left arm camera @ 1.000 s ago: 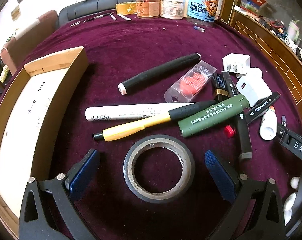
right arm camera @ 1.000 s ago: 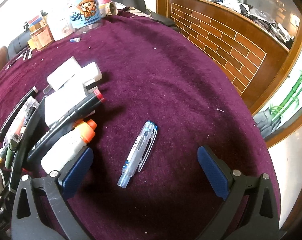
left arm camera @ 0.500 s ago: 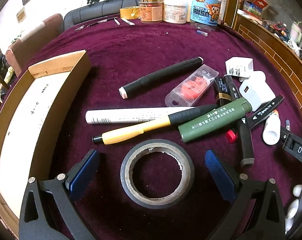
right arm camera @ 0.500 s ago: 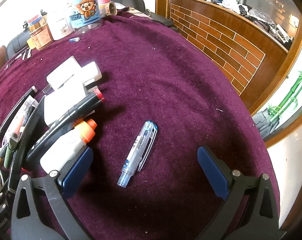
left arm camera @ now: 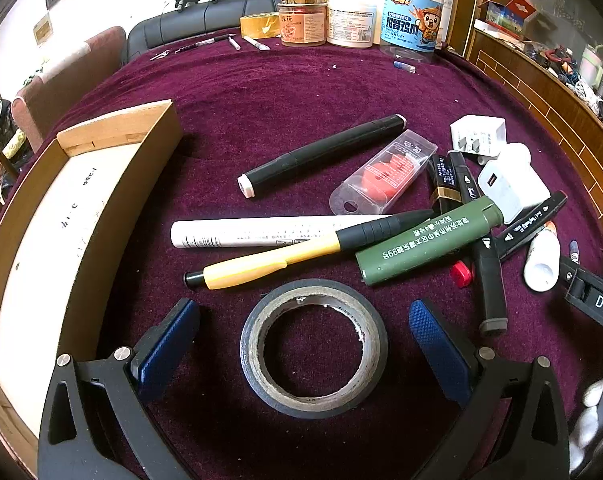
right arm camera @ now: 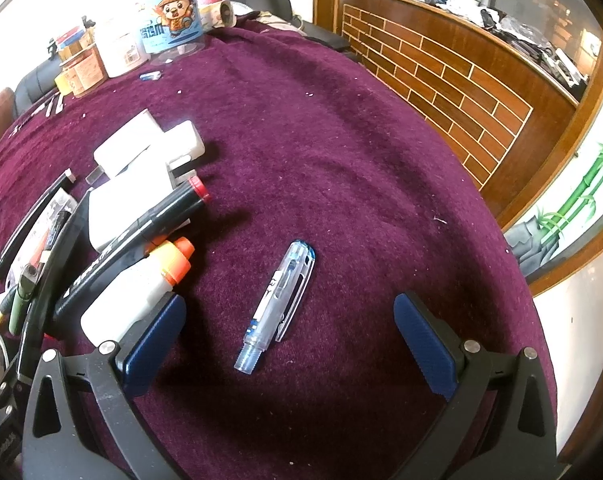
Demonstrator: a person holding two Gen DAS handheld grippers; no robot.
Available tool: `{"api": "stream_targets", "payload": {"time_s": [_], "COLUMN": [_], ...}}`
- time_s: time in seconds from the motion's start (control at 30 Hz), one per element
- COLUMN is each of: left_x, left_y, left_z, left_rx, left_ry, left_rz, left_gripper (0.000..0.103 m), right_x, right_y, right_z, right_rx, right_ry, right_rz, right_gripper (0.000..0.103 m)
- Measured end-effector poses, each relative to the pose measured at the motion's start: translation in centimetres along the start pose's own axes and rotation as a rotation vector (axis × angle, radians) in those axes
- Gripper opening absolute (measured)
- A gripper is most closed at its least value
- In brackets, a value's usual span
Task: Organize rigid objects
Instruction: 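Move the left tool down over the black tape roll and grasp it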
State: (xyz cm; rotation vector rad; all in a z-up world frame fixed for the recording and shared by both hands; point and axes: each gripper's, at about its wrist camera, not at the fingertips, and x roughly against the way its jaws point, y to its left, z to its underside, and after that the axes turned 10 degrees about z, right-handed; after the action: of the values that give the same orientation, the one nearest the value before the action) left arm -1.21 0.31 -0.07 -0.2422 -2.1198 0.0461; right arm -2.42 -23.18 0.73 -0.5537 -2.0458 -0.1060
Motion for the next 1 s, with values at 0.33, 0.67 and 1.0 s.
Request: {"api": "stream_targets", "payload": {"time_s": [0.33,0.67,1.0], "left_x": [12.6,17.5,15.8], "left_y": [-2.1,0.2,6.9], "left_z": [1.6,2.3,1.3], "left_rx": [-0.058,-0.132,-0.018], "left_ry": [-0.392,-0.525,-0.433], "left_rz": [-0.047,-0.001,0.027], "left_gripper": [0.092,0.102,0.102], "right_x": [14.2,14.8,6.2], "right_y": [-2.3,-1.6,-3.2], "right_z": [1.4,2.6,-0.4], "right_rx": [0.008,0.018,-0.110], "right_ry": [-0.519,-0.495,-0.369], "right_rz": [0.147,-0.104,-0.048], "right_gripper": [0.103,0.103,0.103]}}
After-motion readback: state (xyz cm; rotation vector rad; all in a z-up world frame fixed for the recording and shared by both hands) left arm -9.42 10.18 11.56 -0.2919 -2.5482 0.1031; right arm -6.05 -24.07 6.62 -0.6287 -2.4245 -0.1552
